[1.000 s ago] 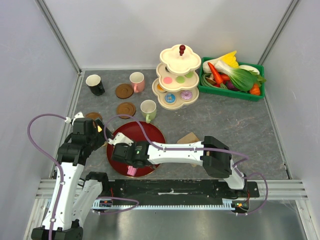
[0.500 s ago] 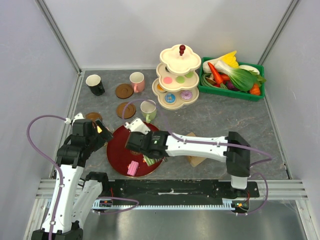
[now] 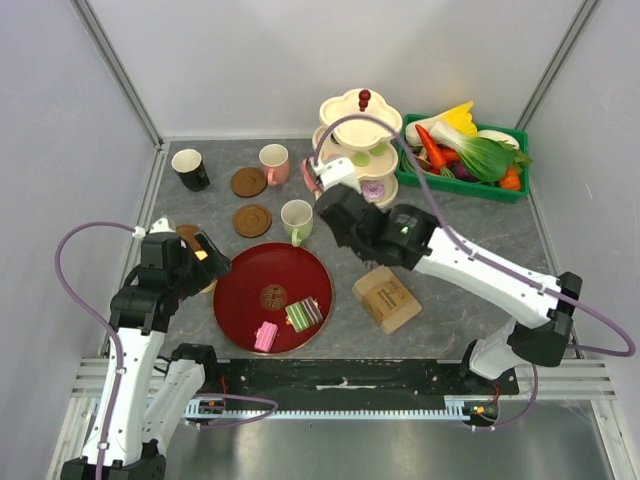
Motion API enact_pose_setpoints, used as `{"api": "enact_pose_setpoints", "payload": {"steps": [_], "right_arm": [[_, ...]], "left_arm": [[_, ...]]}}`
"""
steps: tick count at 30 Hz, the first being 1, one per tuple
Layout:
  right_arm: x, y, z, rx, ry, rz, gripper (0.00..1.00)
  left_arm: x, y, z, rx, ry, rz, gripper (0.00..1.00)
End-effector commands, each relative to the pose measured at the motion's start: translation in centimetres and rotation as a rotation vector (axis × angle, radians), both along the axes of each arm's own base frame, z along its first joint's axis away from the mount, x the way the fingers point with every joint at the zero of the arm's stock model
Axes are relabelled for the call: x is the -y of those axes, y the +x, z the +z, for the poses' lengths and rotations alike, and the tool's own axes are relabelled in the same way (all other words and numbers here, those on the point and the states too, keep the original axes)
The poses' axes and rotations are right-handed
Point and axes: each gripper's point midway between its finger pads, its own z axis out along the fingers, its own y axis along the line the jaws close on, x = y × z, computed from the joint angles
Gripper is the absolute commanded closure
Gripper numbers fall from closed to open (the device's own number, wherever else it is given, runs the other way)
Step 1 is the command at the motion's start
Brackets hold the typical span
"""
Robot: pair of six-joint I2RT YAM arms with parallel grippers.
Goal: Serve the afternoon tea
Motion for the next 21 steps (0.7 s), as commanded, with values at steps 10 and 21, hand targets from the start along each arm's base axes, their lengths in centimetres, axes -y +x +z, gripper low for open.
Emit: {"api": "enact_pose_setpoints", "payload": {"steps": [10, 21], "right_arm": [[3.2, 11.5, 10.9, 0.182, 0.100, -0.038, 0.63], [4.1, 19.1, 9.0, 0.158, 0.081, -0.085, 0.63]], "left_arm": [[2.3, 4.6, 11.1, 0.322, -0.012, -0.173, 0.01], [2.7, 5.0, 13.3, 0.417, 0.012, -0.228, 0.01]]}}
